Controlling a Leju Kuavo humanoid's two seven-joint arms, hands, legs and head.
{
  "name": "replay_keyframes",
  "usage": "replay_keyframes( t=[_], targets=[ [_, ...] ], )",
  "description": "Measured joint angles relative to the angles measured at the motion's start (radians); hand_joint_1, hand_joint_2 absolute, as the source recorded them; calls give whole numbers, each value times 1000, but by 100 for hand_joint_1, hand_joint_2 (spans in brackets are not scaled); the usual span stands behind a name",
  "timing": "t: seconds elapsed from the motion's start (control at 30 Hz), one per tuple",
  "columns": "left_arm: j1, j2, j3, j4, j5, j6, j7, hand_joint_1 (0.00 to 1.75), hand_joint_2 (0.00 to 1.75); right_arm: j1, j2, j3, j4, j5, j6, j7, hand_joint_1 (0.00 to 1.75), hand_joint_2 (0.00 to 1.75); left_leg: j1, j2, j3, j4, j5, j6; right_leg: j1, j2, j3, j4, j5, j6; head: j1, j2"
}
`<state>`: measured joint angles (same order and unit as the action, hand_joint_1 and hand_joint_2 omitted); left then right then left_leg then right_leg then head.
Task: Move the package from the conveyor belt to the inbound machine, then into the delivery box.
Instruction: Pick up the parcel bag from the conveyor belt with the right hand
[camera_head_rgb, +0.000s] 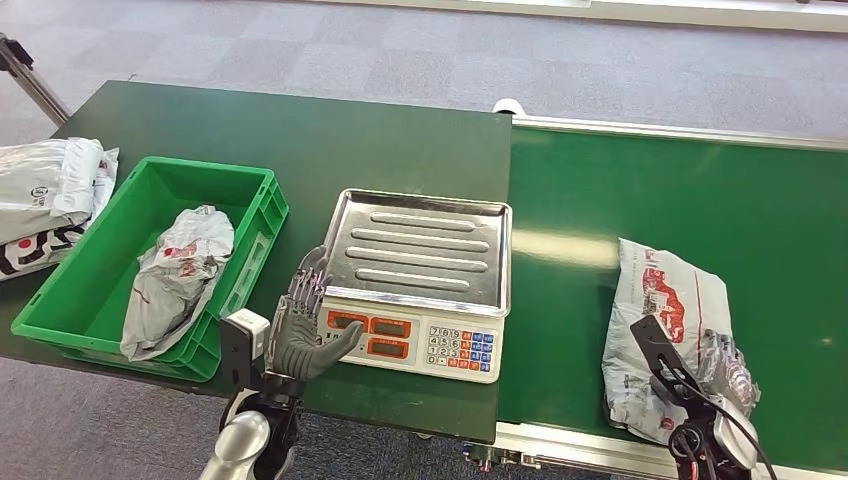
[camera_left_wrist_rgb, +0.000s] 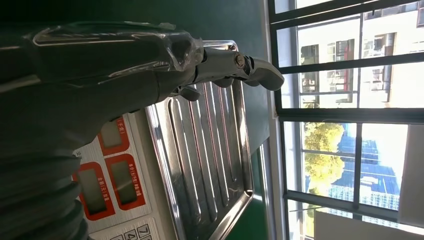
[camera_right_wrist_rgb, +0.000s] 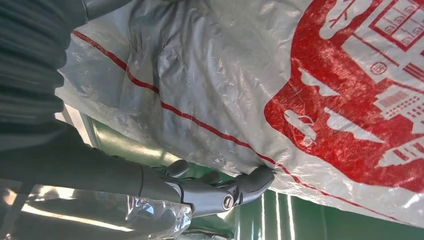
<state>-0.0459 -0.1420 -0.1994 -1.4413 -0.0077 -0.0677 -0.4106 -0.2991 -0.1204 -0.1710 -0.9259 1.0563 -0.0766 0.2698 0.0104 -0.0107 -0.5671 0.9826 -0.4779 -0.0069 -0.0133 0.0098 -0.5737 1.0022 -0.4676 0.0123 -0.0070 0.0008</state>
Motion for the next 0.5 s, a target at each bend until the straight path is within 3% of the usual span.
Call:
replay_keyframes(
  t=[0.5],
  targets=[
    [13,-2,2,-16,0,1,2,0,175,-28,-2,-11,48,-1,-26,-30,0,175,0,0,0,0,0,0,0,0,0,0,0,0,0,0]
  ],
)
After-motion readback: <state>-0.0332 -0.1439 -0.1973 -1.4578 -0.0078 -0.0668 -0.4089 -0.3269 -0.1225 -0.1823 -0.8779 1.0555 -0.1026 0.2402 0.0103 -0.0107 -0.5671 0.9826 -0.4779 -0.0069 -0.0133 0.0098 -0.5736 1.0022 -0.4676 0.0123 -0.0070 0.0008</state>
